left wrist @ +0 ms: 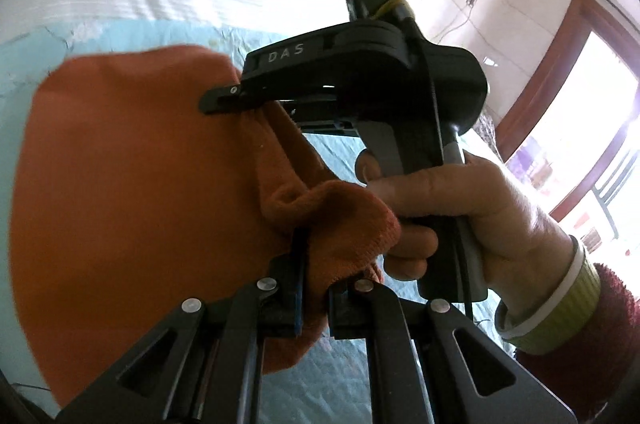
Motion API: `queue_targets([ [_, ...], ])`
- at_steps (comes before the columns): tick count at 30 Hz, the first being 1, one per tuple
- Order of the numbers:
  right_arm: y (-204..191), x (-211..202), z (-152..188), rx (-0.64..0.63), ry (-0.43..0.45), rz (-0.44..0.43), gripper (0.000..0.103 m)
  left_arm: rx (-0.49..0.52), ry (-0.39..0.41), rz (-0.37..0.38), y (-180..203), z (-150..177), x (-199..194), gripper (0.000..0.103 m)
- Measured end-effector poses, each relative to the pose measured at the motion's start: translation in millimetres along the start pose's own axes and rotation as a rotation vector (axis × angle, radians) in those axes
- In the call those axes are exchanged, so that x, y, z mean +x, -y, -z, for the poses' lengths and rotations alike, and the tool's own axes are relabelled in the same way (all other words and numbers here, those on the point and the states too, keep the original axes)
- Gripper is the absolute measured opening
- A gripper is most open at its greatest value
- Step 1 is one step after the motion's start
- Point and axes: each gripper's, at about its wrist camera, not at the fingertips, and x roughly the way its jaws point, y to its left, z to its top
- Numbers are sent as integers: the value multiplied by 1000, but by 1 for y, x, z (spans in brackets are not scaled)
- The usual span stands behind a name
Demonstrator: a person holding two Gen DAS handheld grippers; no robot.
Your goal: Fold small clothes
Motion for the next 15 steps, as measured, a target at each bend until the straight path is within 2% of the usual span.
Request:
queue_targets([
  [5, 1, 6, 5, -6, -6, 38, 20, 4, -30, -1, -1, -1, 11, 8],
  [8, 4, -2, 9, 14, 22, 45, 29, -37, -39, 2, -4, 0, 7, 15],
  [10, 2, -11, 11, 11, 48, 55, 37, -68, -37, -4, -9, 0, -1, 35],
  [11, 0, -18, 13, 2, 64, 64, 48, -85, -34, -9, -12, 1, -7, 41],
  [12, -1, -24, 14, -5, 76, 68, 60, -96, -29, -13, -15, 2, -13, 52],
  [13, -3, -29, 17, -12, 85, 70, 66, -108, -21, -21, -19, 3, -24, 60],
  [14, -6, -33, 20, -23, 86, 69, 74, -118, -12, -26, -27, 2, -31, 63],
  [15, -8, -35, 23, -35, 78, 68, 77, -128, -1, -28, -32, 4, -40, 67],
])
